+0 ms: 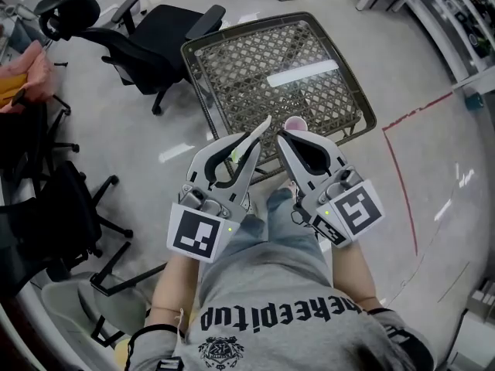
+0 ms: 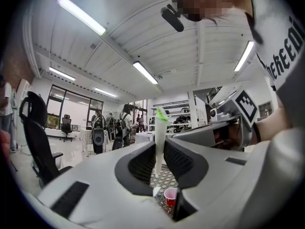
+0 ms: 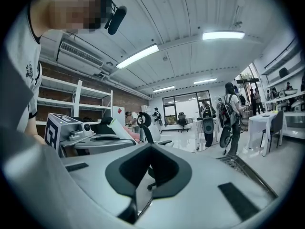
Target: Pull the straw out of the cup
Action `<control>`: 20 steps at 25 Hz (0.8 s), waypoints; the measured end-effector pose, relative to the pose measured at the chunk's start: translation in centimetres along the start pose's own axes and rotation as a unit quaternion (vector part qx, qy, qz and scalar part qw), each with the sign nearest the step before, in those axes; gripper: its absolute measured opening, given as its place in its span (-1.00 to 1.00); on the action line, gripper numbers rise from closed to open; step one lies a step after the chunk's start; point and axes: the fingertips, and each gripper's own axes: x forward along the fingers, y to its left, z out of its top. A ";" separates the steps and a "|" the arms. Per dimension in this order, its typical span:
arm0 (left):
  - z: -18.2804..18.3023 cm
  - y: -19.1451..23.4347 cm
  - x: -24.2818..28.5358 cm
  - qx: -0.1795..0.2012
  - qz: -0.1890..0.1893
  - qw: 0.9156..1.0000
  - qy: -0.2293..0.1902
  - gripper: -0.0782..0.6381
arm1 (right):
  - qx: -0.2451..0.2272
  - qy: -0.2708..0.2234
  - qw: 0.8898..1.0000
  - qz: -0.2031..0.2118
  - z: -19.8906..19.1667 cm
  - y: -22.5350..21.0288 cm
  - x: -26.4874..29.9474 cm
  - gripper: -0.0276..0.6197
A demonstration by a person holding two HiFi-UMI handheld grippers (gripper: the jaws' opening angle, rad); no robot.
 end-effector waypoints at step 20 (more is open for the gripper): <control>1.3 -0.4 -0.4 -0.002 -0.020 0.999 -0.026 -0.54 | -0.034 0.005 0.999 -0.003 0.6 1.3 -0.3 -0.89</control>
